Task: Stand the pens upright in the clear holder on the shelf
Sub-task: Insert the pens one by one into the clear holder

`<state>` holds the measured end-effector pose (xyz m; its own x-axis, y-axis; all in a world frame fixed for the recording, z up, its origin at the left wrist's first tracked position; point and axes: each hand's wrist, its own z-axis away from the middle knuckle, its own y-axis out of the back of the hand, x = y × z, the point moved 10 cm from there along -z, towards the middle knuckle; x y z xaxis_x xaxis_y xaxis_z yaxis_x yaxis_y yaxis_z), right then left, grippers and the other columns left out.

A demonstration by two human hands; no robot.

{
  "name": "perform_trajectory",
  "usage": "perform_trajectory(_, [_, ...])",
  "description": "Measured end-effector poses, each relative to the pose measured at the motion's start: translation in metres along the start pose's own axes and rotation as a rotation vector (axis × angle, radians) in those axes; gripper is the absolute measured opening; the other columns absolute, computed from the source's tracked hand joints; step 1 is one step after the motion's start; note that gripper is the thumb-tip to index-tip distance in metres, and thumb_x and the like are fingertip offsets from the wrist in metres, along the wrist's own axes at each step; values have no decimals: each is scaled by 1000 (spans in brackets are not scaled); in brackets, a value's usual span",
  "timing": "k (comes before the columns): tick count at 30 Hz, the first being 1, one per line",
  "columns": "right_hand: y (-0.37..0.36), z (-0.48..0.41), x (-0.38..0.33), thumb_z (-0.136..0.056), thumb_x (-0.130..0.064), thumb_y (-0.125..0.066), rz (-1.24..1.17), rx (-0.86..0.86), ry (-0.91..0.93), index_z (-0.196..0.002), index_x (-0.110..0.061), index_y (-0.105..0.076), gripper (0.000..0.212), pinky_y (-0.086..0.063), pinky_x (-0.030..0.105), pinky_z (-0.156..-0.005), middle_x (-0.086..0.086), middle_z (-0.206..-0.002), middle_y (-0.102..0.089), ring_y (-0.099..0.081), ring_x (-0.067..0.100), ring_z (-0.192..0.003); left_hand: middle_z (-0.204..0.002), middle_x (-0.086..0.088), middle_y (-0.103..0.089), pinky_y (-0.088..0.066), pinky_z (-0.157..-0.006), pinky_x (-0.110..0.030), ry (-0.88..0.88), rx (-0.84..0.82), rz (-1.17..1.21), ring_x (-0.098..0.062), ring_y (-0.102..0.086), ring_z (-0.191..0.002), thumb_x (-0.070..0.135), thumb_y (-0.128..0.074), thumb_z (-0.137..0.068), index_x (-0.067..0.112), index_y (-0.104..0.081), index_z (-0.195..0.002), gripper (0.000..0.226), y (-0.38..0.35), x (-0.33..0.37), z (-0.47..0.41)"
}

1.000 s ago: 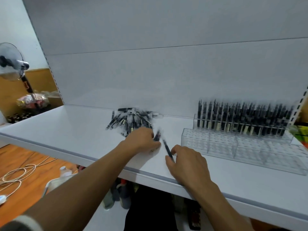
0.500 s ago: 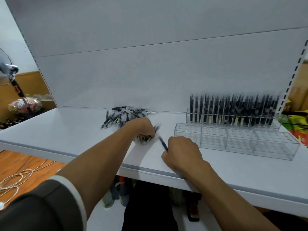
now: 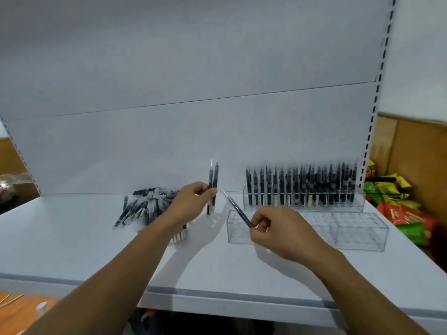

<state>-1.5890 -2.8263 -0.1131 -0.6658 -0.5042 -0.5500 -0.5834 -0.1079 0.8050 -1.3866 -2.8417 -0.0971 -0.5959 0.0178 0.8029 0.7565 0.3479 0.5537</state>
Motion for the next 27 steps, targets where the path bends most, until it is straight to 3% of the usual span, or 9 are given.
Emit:
perform_trajectory(2, [17,-1,10,-85,-32,-66,-42,43,3,-85,-35,-60,7,-49,22,-66,-13,-78,-64,-58,2,-70,-79,3,-62,-44,-64,-24,-33,-3,92,-12,-54,-73,37,-59,-93,16,-61,-81,24,-12,11,-4])
perform_trajectory(5, [47,-4,31,-86,-28,-68,-126,121,0,-87,-32,-59,9,-42,17,-60,-12,-74,-62,-51,1,-60,-96,-3,-70,-52,-86,-34,-66,-53,213,-19,-64,-92,38,-59,-93,11,-62,-89,28,-40,27,-12])
perform_trajectory(10, [99,-9,78,-88,-20,-68,-238,287,-26,-84,-29,-54,17,-41,18,-58,-10,-68,-54,-45,2,-56,-89,5,-74,-54,-77,-22,-168,-126,389,-8,-67,-85,27,-54,-97,14,-64,-91,17,-90,67,-17])
perform_trajectory(15, [141,-10,129,-89,-16,-67,-273,443,-69,-91,-31,-52,21,-48,38,-61,3,-73,-59,-51,13,-62,-89,7,-74,-50,-67,-14,-226,-213,456,-2,-67,-81,26,-54,-97,17,-64,-96,13,-139,99,-29])
perform_trajectory(17, [151,-13,145,-90,-15,-65,-280,487,-86,-94,-32,-51,23,-51,46,-66,9,-76,-62,-52,17,-64,-89,8,-75,-51,-69,-15,-239,-250,462,-2,-68,-83,26,-55,-96,17,-64,-98,12,-157,110,-33])
perform_trajectory(20, [157,-21,164,-91,-15,-64,-269,517,-109,-100,-29,-50,22,-54,50,-72,5,-76,-64,-58,22,-69,-93,8,-74,-54,-72,-20,-260,-304,450,-7,-68,-89,28,-56,-96,18,-63,-101,13,-178,120,-40])
perform_trajectory(24, [158,-33,181,-92,-18,-62,-275,535,-122,-92,-34,-50,20,-56,53,-73,-2,-67,-60,-58,19,-67,-92,7,-74,-50,-70,-19,-281,-327,433,-3,-65,-80,29,-56,-95,19,-63,-98,13,-193,121,-42])
perform_trajectory(27, [161,-41,190,-94,-24,-61,-246,543,-117,-86,-30,-54,13,-56,52,-72,-4,-63,-60,-62,24,-69,-92,7,-74,-53,-74,-27,-260,-338,440,-9,-66,-82,29,-57,-94,17,-63,-97,14,-199,115,-44])
